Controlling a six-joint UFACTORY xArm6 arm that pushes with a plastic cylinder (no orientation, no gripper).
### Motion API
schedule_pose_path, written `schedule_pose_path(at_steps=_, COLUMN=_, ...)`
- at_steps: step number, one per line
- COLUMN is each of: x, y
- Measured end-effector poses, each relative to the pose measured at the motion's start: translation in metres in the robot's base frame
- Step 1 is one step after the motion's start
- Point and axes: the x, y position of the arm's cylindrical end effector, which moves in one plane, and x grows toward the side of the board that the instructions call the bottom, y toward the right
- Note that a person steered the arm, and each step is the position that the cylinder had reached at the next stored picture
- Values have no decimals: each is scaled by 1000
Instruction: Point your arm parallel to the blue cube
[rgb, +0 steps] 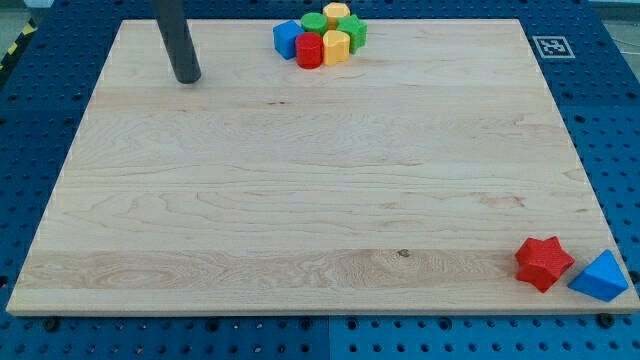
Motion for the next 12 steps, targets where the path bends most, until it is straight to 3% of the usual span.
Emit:
schedule_pose_path(at_steps=5, x=54, y=0)
schedule_pose_path(at_steps=11, x=62, y=0)
schedule_pose_path(at_steps=12, x=39, y=-1)
